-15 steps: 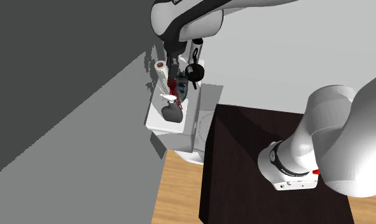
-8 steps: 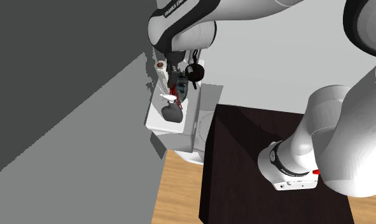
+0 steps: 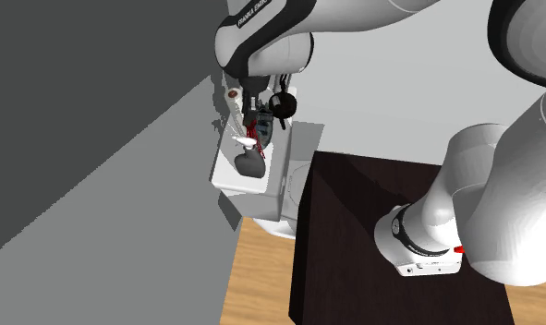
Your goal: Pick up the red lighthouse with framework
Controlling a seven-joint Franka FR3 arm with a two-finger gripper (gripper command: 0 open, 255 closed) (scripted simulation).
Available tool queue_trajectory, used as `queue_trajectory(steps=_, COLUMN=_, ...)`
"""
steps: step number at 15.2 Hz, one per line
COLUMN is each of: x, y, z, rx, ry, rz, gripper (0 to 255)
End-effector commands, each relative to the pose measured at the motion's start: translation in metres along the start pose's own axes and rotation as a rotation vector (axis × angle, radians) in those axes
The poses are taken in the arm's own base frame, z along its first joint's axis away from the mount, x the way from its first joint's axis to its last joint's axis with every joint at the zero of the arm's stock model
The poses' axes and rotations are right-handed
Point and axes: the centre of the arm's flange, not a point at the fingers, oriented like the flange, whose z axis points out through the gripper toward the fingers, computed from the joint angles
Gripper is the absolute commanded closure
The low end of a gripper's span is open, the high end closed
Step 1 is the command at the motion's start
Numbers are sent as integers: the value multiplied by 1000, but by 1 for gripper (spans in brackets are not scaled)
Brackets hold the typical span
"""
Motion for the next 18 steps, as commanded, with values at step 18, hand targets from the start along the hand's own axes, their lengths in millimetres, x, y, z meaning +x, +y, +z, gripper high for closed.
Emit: queue_trajectory(steps=18, x=19, y=-9, z=-71, rx=1, ry=-1, rz=0, gripper=255)
